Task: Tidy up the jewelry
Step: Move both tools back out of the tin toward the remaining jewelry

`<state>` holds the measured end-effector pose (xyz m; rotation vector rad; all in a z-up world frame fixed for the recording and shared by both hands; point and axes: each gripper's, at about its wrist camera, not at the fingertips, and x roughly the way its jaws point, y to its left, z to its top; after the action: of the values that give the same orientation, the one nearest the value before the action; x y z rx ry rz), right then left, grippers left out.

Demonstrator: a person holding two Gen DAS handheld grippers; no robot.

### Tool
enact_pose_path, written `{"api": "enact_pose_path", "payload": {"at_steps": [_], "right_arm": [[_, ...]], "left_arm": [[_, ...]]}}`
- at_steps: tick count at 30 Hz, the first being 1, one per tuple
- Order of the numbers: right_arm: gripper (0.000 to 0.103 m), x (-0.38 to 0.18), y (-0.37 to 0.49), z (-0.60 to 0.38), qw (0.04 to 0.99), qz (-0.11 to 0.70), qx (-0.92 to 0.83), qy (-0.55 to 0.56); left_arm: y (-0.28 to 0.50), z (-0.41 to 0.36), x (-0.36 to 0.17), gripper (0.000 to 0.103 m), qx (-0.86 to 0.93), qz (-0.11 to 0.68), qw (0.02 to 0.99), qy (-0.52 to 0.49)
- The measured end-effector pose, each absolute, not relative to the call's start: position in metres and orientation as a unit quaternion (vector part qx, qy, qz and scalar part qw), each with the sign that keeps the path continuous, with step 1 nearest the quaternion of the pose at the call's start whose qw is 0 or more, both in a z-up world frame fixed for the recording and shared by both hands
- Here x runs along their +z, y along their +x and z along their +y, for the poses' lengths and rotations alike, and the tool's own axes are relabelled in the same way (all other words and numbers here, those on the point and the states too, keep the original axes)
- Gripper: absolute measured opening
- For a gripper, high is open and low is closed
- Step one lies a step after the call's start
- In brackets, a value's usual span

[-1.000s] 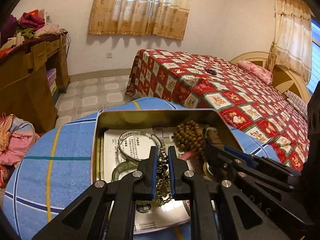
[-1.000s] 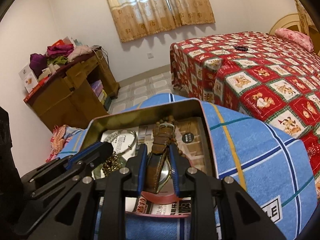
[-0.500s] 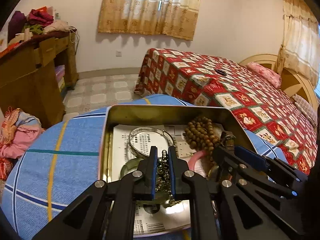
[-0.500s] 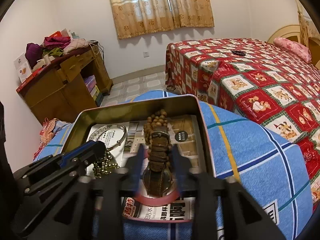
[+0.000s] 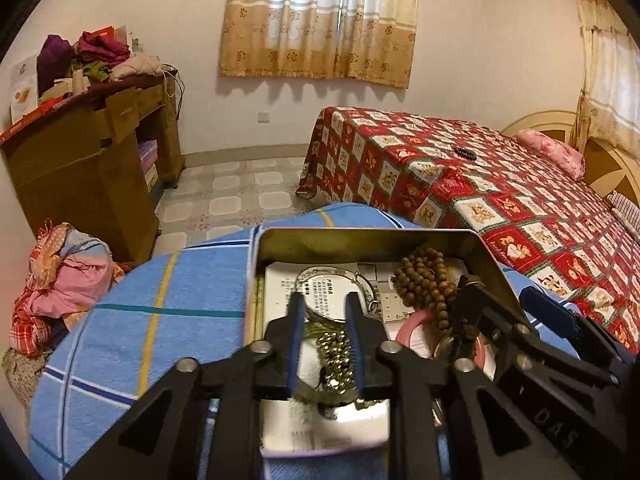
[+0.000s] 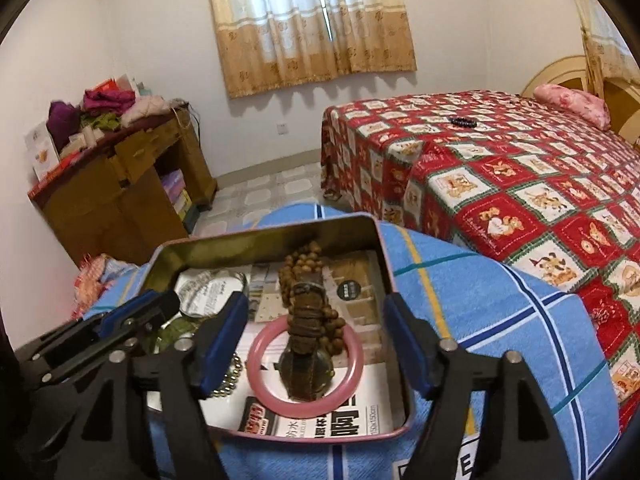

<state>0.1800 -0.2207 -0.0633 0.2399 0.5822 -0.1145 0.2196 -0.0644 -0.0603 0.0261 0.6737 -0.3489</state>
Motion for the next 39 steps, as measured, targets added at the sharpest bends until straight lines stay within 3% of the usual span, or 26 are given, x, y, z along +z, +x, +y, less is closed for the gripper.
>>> {"api": "enact_pose_path", "payload": {"at_steps": [1, 4, 39], "right_arm": [[0.079, -0.061, 0.179, -0.22, 0.95, 0.285, -0.06, 0.117], [0.079, -0.055, 0.176, -0.217, 0.95, 0.284, -0.062, 0.116], [0.079, -0.055, 0.05, -0.159, 0.938, 0.335, -0.032, 0.086]], "left_arm": [[0.218, -0.063, -0.059, 0.04, -0.166, 0.329, 0.929, 0.015], [0.211, -0.05, -0.053, 0.052, -0.152, 0.335, 0.93, 0.004], [0.064, 0.023, -0.063, 0.053, -0.14, 0.375, 0.916, 0.003]]}}
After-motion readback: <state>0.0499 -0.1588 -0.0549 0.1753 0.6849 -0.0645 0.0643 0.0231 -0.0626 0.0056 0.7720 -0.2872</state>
